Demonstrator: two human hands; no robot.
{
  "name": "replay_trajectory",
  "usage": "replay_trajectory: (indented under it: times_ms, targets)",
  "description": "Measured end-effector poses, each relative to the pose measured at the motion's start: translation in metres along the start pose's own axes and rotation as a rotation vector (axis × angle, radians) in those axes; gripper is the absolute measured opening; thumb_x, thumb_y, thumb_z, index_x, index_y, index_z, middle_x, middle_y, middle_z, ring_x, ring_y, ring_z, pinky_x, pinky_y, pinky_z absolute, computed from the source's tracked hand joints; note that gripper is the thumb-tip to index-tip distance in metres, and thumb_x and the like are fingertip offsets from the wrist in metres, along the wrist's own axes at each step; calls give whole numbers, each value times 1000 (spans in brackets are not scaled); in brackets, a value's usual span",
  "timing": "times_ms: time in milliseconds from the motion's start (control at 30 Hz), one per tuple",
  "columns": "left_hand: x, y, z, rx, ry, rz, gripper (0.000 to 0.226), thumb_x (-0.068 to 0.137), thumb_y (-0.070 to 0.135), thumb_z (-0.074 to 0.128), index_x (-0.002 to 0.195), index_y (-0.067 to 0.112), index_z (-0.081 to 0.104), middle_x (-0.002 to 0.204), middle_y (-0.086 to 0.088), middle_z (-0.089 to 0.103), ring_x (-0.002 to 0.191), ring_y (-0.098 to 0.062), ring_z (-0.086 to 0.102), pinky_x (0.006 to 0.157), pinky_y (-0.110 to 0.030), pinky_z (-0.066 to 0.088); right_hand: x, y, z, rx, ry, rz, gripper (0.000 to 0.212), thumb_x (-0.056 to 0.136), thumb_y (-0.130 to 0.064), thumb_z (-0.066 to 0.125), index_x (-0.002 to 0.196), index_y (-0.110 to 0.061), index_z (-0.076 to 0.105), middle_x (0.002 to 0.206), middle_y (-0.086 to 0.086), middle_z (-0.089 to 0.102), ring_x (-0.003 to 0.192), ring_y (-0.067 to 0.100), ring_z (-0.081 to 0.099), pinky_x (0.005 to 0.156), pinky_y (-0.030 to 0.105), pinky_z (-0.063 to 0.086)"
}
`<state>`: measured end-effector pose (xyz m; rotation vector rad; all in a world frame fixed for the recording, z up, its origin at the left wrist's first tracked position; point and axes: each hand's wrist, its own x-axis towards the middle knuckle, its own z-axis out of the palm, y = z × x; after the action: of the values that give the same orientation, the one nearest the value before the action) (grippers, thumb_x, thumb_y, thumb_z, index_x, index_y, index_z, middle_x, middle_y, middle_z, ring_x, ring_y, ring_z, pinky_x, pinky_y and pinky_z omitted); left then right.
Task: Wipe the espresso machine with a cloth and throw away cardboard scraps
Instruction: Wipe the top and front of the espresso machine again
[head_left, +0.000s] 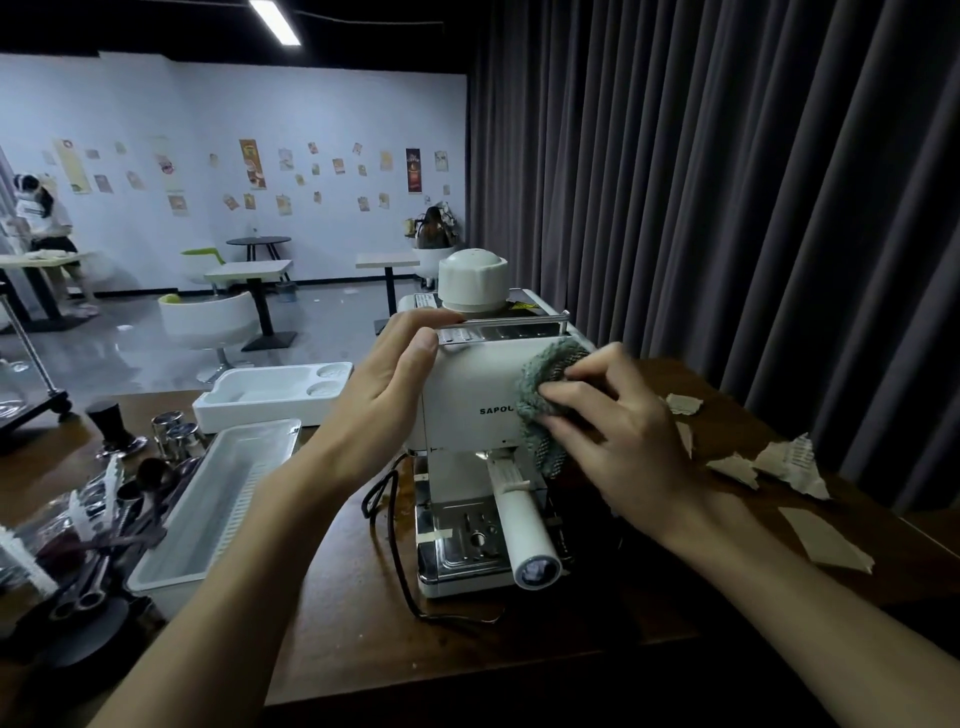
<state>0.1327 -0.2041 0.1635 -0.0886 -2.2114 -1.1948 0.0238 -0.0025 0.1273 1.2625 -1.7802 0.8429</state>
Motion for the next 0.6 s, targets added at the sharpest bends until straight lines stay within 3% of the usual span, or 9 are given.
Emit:
replay_trajectory:
  times_ms: [67,200,267,367,467,567,600]
  targets:
    - [0,-2,0,5,6,14,41,97,50,26,125,38,54,103,44,53,76,19,52,68,-12,36,10,-15,8,21,-53,-71,19,80,-9,77,97,-2,71,98,11,53,83,22,59,80,19,49]
    - [1,-4,1,11,26,32,39,99,46,29,125,36,55,92,29,59,80,11,56,68,-14,38,32,-43,27,45,-177,-255,17,92,-14,62,97,1,68,98,16,56,83,30,59,68,43,55]
    - [1,-5,1,8,23,30,40,101,46,29,128,33,55,82,27,59,77,8,56,69,-15,38,36,-45,31,44,-209,-329,14,94,-11,61,97,1,67,98,17,55,83,30,57,65,45,53]
    - [-1,-3,-2,46,21,39,42,100,46,26,129,33,55,100,34,59,86,12,56,80,-28,45,28,-30,24,-6,-283,-369,14,93,-10,65,104,-1,68,104,15,55,88,27,59,70,41,57]
    - [-2,2,-4,46,7,18,46,100,49,22,130,35,54,117,33,55,83,-9,55,93,-54,45,8,-3,5,-53,-238,-268,18,90,-10,68,104,0,69,106,15,56,88,30,63,82,31,57]
    - [-2,3,-6,50,-2,-6,51,98,54,18,131,40,54,120,40,52,94,-1,58,96,-51,44,-8,16,-13,-62,-137,-115,21,88,-9,67,107,-1,70,108,12,52,93,26,59,92,19,46]
    - [-3,3,-6,47,-4,-10,52,98,55,16,131,41,54,124,37,53,101,-8,58,98,-54,43,-11,19,-15,-72,-112,-86,22,87,-7,68,108,-1,70,108,13,52,93,25,58,91,20,45]
